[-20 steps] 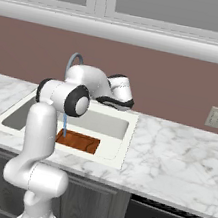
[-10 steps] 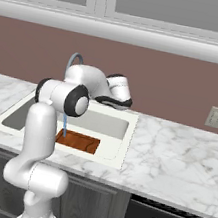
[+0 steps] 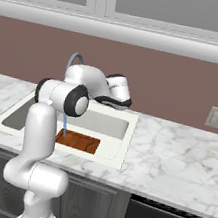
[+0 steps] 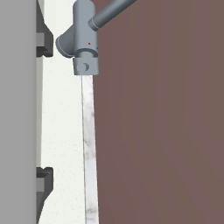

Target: Turn on the sink faucet with hot water and rinse the cutting board for ten seconds, then turn off the faucet. Push the cutting board to reach the water if necessary.

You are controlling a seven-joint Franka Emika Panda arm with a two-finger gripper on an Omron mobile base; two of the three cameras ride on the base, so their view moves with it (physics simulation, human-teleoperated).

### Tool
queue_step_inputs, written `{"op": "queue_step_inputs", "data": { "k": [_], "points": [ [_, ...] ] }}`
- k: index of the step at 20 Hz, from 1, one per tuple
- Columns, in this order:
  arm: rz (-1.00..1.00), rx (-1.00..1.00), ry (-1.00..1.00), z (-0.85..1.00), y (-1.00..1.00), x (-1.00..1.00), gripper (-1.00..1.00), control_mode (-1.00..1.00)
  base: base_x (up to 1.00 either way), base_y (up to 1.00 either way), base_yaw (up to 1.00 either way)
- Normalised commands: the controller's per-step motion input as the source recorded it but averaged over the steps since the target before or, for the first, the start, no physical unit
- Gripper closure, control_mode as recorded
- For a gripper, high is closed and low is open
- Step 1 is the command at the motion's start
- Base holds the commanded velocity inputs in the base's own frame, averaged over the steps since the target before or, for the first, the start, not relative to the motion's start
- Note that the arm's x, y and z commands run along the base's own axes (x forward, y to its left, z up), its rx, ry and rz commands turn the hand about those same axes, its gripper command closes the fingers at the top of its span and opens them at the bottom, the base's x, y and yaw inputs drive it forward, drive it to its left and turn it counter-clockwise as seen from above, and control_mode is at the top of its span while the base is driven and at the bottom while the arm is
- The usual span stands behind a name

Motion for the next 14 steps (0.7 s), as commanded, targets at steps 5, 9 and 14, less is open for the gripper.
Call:
{"op": "queue_step_inputs", "data": {
  "k": [5, 9, 14],
  "points": [
    [0.0, 0.0, 0.0, 0.0, 0.0, 0.0, -1.0, -1.0, 0.0, 0.0, 0.0],
    [0.0, 0.0, 0.0, 0.0, 0.0, 0.0, -1.0, -1.0, 0.0, 0.0, 0.0],
    [0.0, 0.0, 0.0, 0.0, 0.0, 0.0, -1.0, -1.0, 0.0, 0.0, 0.0]
  ]
}}
